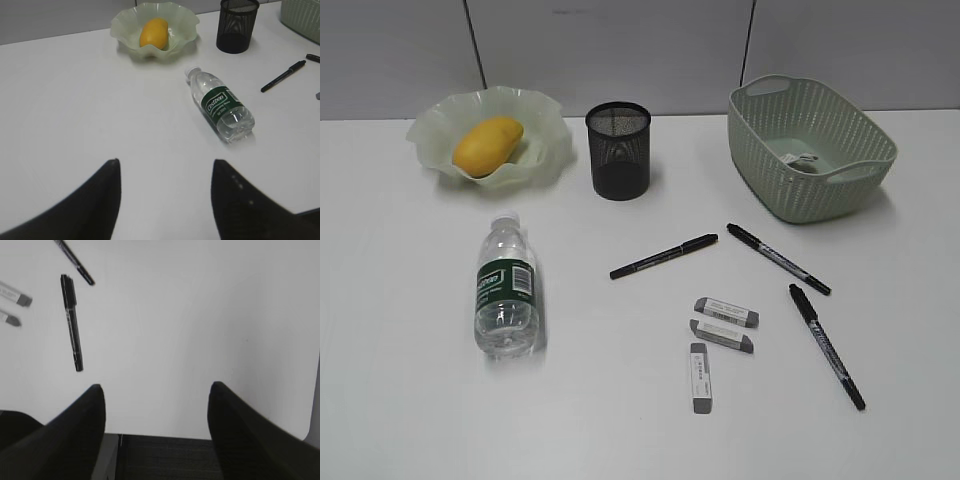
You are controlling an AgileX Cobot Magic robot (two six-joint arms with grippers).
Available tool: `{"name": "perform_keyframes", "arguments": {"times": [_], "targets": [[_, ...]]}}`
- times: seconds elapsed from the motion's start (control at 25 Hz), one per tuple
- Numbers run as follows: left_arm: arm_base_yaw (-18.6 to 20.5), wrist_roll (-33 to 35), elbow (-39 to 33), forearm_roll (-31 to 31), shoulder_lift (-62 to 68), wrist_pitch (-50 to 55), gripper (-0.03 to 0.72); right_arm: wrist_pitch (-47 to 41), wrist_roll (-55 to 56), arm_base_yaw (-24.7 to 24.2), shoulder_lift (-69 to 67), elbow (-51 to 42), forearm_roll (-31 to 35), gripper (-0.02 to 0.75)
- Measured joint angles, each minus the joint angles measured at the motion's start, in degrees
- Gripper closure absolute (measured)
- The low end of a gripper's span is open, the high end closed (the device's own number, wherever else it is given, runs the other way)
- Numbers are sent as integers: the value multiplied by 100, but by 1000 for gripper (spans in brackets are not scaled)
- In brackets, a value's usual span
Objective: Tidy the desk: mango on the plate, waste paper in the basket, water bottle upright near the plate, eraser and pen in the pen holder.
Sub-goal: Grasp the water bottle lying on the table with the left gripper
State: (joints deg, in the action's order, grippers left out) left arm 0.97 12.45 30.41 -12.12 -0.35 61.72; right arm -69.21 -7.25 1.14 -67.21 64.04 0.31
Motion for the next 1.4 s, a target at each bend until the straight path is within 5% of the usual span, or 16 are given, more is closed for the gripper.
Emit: {"name": "perform_keyframes", "arguments": {"times": [0.84, 1.4], "targets": [[0, 0, 0, -5, 0, 0, 251, 850, 269, 0, 4491, -3411, 18, 227], [0, 0, 0, -5, 0, 0, 251, 905, 385, 0, 5922, -3502, 56, 260]]}}
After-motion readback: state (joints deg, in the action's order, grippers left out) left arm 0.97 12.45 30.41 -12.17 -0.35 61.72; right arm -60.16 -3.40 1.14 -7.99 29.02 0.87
